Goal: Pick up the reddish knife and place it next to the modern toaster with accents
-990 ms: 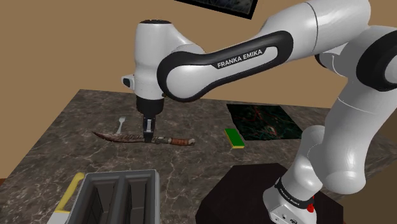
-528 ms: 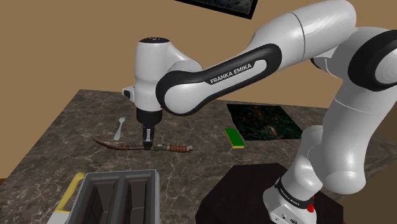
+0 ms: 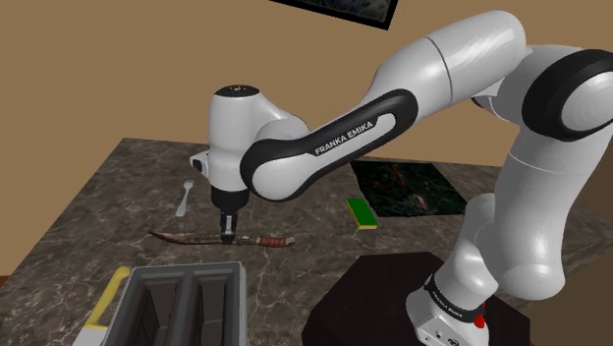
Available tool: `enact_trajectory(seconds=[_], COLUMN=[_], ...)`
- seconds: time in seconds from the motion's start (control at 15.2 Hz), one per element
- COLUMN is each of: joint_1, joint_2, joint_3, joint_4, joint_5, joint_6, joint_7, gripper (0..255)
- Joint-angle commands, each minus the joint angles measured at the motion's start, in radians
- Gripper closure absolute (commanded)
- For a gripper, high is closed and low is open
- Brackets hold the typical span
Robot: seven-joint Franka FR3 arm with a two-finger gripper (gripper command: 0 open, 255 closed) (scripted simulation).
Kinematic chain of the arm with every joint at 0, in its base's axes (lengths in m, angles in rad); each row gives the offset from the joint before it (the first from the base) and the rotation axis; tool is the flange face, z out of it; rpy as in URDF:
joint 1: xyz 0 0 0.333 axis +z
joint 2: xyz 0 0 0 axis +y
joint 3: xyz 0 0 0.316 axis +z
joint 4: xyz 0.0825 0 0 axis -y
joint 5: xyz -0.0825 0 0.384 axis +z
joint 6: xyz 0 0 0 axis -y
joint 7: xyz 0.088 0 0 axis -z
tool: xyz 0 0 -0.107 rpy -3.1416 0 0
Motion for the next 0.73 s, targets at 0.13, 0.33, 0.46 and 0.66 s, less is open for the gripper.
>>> enact_trajectory(seconds=[0.13, 0.33, 0.46, 0.66], joint_1=[0.003, 0.005, 0.006, 0.009], joint_2=[0.032, 0.057, 0.075, 0.102], joint_3=[-0.003, -0.005, -0.007, -0.011], joint_4=[-0.013, -0.023, -0.029, -0.036], joint_5=[-0.009, -0.016, -0.021, -0.028], joint_6=[0.046, 0.08, 0.103, 0.137], joint_7=[0.006, 0.01, 0.012, 0.017], gripper=[255, 255, 255, 255])
